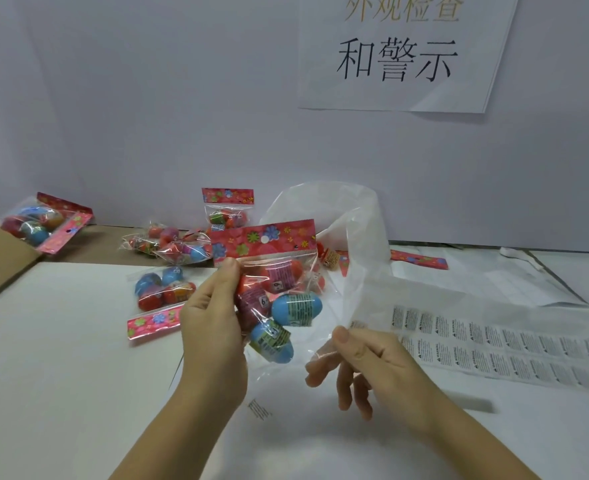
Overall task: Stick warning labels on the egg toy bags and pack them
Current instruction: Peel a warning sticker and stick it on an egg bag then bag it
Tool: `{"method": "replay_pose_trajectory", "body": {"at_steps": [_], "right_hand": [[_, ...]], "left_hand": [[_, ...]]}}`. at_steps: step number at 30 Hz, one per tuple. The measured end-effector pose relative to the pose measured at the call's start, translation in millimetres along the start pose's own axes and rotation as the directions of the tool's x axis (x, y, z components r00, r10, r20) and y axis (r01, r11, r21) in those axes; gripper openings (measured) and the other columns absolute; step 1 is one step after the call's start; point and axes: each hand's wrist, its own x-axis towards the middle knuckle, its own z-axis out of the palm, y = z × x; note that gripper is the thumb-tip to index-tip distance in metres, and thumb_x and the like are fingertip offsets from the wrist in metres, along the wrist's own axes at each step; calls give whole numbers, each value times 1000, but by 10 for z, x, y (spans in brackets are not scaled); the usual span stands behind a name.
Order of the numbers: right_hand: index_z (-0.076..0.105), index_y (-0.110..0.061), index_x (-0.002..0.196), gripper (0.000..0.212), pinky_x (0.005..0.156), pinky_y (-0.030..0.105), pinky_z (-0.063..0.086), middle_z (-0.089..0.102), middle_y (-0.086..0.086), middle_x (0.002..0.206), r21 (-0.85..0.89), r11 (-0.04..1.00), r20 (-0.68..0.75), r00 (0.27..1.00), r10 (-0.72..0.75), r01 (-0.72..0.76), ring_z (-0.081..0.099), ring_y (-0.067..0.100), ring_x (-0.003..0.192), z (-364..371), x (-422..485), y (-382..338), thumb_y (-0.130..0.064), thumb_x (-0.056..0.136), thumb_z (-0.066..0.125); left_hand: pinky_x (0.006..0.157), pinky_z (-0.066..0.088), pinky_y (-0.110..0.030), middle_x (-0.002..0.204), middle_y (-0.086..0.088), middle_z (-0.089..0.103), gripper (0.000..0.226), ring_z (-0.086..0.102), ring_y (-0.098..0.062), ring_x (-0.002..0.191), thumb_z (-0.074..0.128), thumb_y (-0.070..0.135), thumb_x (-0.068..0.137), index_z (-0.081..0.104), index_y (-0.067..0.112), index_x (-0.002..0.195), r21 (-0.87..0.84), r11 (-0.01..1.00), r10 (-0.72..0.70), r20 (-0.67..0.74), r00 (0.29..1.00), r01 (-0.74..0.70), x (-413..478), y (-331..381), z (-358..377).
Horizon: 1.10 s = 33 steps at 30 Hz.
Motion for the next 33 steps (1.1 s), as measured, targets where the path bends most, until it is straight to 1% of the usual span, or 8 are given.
{"method": "replay_pose_trajectory", "body": {"at_steps": [2,6,8,11,17,22,27,33], "right_hand": [[72,-36,96,36,40,26,42,72,0,89,32,999,-82,996,-23,25,55,12,58,-42,-1,-17,-63,76,57],[56,-29,125,77,50,35,52,69,3,106,280,956,-193,981,-29,84,67,18,79,-120,25,-61,-59,58,79],[68,-27,112,50,61,42,55,72,6,107,313,944,-226,974,-31,102,70,30,90,-115,22,-106,-50,69,79],[77,-29,86,19,61,37,59,76,6,91,387,908,-427,904,19,164,73,24,81,-127,27,-147,-38,70,73],[71,-20,89,24,52,23,54,76,1,84,439,845,-674,733,85,306,73,13,76,-254,42,-196,-35,70,69],[71,-20,91,26,51,27,55,76,4,83,399,875,-675,733,78,274,73,15,74,-261,35,-165,-38,72,67],[71,-19,87,17,50,29,56,75,7,80,408,863,-671,739,61,298,72,17,68,-293,32,-176,-31,77,67],[70,-17,88,16,50,30,55,75,6,80,422,859,-670,738,81,289,72,18,69,-282,30,-177,-30,79,66]], "left_hand": [[55,58,-25,76,1,76,34,74,-13,69,56,35,93,77,32,66,70,997,9,108,994,-17,-6,-3,0],[58,57,-23,81,-5,77,23,74,-17,72,60,39,79,79,28,72,234,972,-99,350,932,15,-151,-45,54],[58,56,-21,84,-3,77,25,74,-15,74,62,44,73,80,28,78,255,967,-122,417,901,13,-223,-96,93],[59,58,-24,92,6,77,38,75,-14,82,69,50,64,76,30,96,203,971,-204,417,886,128,-220,-123,123],[51,57,-28,88,-5,76,33,74,-32,69,79,51,58,79,25,79,276,955,-213,369,905,112,-198,-167,98],[48,56,-24,79,-3,76,24,73,-24,61,69,41,67,79,21,71,331,944,-89,289,953,-12,-182,-194,85],[50,55,-21,77,11,74,19,72,-16,62,60,39,77,72,25,82,478,836,121,315,941,-268,-170,-242,58],[49,57,-26,78,0,75,25,72,-24,61,62,38,75,74,16,81,390,911,12,304,953,-136,-163,-215,68]]}}
